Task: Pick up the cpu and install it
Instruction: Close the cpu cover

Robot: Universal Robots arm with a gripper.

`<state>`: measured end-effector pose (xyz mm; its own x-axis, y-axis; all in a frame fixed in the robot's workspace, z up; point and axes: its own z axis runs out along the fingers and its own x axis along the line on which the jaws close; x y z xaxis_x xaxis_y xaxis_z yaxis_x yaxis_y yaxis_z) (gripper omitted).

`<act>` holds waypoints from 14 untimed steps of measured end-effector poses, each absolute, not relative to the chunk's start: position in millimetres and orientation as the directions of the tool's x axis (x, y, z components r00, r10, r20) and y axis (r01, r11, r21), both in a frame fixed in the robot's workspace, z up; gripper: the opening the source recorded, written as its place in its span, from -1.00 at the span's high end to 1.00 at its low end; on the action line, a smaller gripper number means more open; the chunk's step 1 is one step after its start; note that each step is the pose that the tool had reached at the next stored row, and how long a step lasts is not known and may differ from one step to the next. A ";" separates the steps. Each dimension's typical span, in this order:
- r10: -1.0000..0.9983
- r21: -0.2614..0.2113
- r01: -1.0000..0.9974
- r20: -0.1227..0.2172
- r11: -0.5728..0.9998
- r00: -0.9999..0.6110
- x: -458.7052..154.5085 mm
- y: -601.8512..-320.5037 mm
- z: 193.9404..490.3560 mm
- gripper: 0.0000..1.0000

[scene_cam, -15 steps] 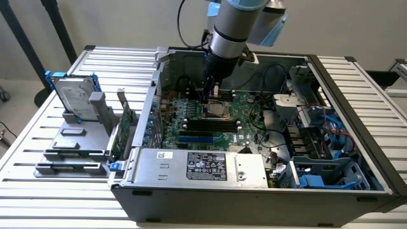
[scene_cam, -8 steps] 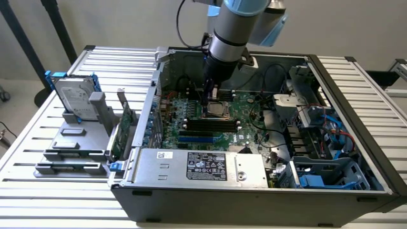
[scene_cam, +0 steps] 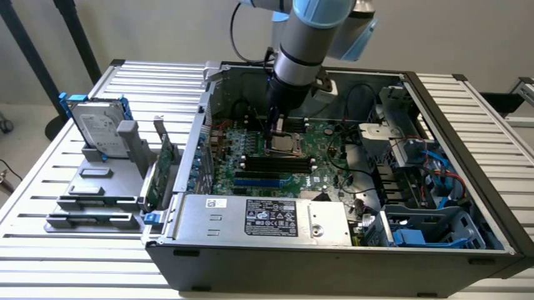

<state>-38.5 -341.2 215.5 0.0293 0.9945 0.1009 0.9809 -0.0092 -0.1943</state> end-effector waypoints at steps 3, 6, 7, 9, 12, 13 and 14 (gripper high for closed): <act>0.994 -0.198 0.980 0.101 -0.017 0.038 -38.5 -341.2 214.1 0.79; 0.994 -0.200 0.980 0.100 -0.020 0.041 -38.5 -341.2 212.5 0.79; 0.994 -0.200 0.980 0.100 -0.021 0.042 -38.5 -341.2 211.8 0.79; 0.994 -0.200 0.980 0.099 -0.022 0.043 -38.4 -341.2 210.1 0.79; 0.994 -0.200 0.980 0.098 -0.024 0.044 -38.4 -341.2 208.2 0.79; 0.994 -0.200 0.980 0.097 -0.024 0.044 -38.5 -341.2 207.7 0.79; 0.994 -0.200 0.980 0.097 -0.024 0.044 -38.4 -341.2 207.2 0.79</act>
